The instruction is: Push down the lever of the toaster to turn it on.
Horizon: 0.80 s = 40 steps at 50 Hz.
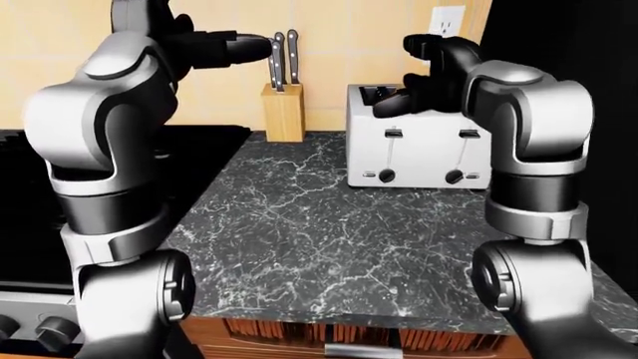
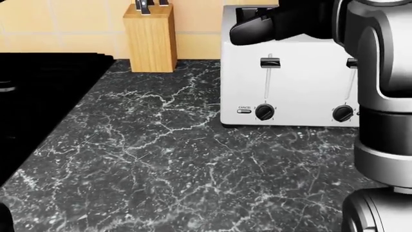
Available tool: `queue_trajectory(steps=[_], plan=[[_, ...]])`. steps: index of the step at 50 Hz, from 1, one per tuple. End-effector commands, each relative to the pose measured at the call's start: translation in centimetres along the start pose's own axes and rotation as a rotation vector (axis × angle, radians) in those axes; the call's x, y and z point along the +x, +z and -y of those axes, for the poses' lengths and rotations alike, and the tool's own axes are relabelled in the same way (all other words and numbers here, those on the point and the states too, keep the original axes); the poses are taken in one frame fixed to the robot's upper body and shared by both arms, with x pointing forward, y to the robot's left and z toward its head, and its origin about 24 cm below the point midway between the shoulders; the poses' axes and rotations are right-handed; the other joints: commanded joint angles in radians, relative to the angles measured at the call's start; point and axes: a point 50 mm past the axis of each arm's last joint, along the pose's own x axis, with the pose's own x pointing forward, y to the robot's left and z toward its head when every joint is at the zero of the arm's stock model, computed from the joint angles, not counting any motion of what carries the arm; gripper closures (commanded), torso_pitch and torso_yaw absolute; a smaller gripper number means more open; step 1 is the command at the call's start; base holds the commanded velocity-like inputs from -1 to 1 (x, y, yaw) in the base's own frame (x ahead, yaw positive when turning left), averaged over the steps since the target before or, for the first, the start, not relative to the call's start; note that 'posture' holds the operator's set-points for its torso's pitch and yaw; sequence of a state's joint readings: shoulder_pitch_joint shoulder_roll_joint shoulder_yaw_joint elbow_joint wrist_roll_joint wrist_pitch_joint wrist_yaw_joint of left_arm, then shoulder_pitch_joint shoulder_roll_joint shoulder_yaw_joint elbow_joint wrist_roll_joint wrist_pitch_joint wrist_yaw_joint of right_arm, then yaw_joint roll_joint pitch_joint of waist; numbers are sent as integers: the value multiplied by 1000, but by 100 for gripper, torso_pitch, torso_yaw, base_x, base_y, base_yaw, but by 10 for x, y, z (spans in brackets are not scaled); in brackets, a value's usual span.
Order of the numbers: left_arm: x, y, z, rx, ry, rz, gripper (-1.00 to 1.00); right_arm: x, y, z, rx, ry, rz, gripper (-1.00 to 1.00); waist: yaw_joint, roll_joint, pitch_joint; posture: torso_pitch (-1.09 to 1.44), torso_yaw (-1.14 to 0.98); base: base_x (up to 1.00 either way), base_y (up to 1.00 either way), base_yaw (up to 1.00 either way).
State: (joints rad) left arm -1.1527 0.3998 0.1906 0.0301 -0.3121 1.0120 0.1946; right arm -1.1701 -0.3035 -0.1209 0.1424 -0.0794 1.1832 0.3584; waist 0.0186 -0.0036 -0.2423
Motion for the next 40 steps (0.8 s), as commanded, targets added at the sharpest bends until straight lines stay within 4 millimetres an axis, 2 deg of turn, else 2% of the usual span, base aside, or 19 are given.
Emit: queue_trajectory(steps=[1, 11, 19, 30, 40], plan=[[-6, 23, -1, -12, 0, 92, -100, -5, 18, 0, -18, -8, 90, -100, 1, 1, -16, -37, 0, 0, 0, 0], [-5, 23, -2, -16, 3, 89, -100, 1, 3, -4, 5, 13, 78, -100, 2, 0, -16, -37, 0, 0, 0, 0], [-5, 21, -3, -16, 4, 85, -100, -2, -9, -9, 14, 22, 64, -100, 3, -1, -16, -37, 0, 0, 0, 0], [-4, 18, -3, -16, 2, 80, -100, 12, -28, -10, 29, 33, 37, -100, 2, 0, -20, -37, 0, 0, 0, 0], [-5, 18, -3, -18, 1, 79, -100, 15, -45, -10, 49, 31, 23, -100, 0, 1, -21, -37, 0, 0, 0, 0]])
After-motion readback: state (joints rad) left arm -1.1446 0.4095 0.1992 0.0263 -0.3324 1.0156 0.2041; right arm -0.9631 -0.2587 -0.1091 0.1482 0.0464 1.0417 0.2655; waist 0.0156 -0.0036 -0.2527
